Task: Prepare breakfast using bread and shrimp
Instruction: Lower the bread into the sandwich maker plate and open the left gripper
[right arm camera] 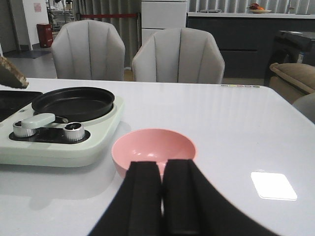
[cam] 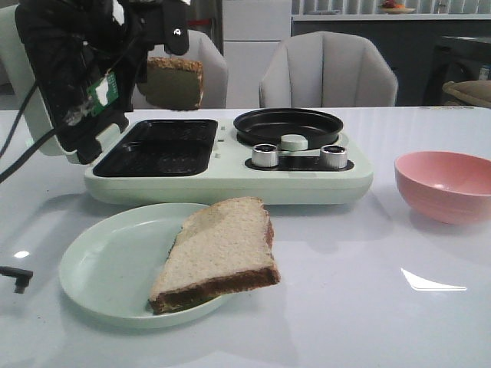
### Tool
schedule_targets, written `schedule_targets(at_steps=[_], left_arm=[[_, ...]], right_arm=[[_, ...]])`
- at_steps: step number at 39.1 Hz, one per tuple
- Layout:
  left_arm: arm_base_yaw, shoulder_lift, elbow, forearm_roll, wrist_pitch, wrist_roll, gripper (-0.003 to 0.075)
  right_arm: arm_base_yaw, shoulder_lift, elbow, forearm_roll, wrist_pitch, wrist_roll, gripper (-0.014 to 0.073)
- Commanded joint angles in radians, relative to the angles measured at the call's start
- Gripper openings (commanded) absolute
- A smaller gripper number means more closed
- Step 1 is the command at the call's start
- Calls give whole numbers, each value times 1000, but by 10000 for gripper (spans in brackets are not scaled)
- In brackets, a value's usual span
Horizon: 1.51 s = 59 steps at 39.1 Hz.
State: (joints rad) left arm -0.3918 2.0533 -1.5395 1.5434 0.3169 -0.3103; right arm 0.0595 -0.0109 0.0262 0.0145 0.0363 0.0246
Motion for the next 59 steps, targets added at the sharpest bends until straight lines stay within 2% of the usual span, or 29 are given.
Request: schedule_targets(at_steps=[1,19,42,46,55,57,59], left_arm=[[9,-42,-34,25,15,-69,113],[9,-35,61,-2,-73,-80,123],[9,-35,71,-6,-73,-80,135],[9,-35,71,-10,-73,-80,222],[9,-35,71,-13,-73,-80,585],[9,-35,71,-13,-65,-80,624],[9,-35,71,-13,-56,-80,631]], right_arm=[[1,-21,-16,-14,-73,-2,169],[1,-21,-16,-14,-73,-2,169],[1,-21,-16,-14,-73,-2,169],[1,-21,-16,-14,-73,-2,169],[1,-21,-16,-14,-73,-2,169],[1,-21,-16,-14,-73,-2,169],[1,-21,-16,-14,-73,-2,169]])
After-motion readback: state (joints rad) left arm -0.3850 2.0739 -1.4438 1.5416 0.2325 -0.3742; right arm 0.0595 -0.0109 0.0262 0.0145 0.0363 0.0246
